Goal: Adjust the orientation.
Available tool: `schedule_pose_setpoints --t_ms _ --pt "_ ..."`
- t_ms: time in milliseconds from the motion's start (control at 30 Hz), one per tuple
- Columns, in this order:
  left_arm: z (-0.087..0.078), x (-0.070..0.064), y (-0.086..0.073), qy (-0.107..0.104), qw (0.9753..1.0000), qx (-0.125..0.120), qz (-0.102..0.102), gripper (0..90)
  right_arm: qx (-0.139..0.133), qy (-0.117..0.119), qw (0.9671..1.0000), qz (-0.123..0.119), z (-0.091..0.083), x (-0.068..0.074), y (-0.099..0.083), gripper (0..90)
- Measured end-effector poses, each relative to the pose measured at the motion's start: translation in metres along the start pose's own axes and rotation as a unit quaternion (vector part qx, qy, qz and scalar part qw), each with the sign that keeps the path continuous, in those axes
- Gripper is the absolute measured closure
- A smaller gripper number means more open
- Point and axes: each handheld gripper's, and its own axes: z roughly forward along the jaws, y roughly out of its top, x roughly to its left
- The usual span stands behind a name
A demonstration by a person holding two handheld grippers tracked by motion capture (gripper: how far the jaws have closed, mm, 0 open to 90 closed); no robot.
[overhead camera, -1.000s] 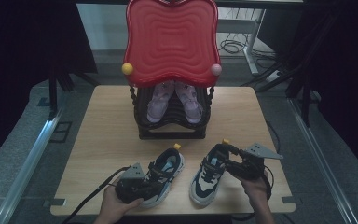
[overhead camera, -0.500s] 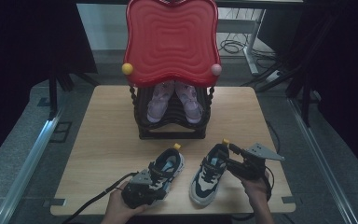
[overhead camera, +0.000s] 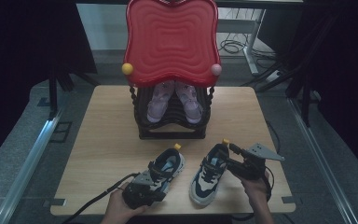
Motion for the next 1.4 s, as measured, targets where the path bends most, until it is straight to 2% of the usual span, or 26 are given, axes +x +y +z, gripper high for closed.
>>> schedule_pose_setpoints --t_ms 300,800,1400 --pt "-0.005 0.008 -0.001 0.005 1.0000 0.008 -0.001 89.9 -0.001 -0.002 1.0000 0.004 0.001 0.000 -0.001 45.0" --pt "-0.017 0.025 -0.004 0.023 0.9995 0.007 -0.019 89.7 -0.002 -0.013 0.9998 0.013 0.001 -0.003 -0.002 45.4" --pt "-0.027 0.041 -0.009 0.026 0.9988 0.005 -0.042 89.7 0.000 -0.016 0.9997 0.017 0.002 -0.002 -0.003 45.4"
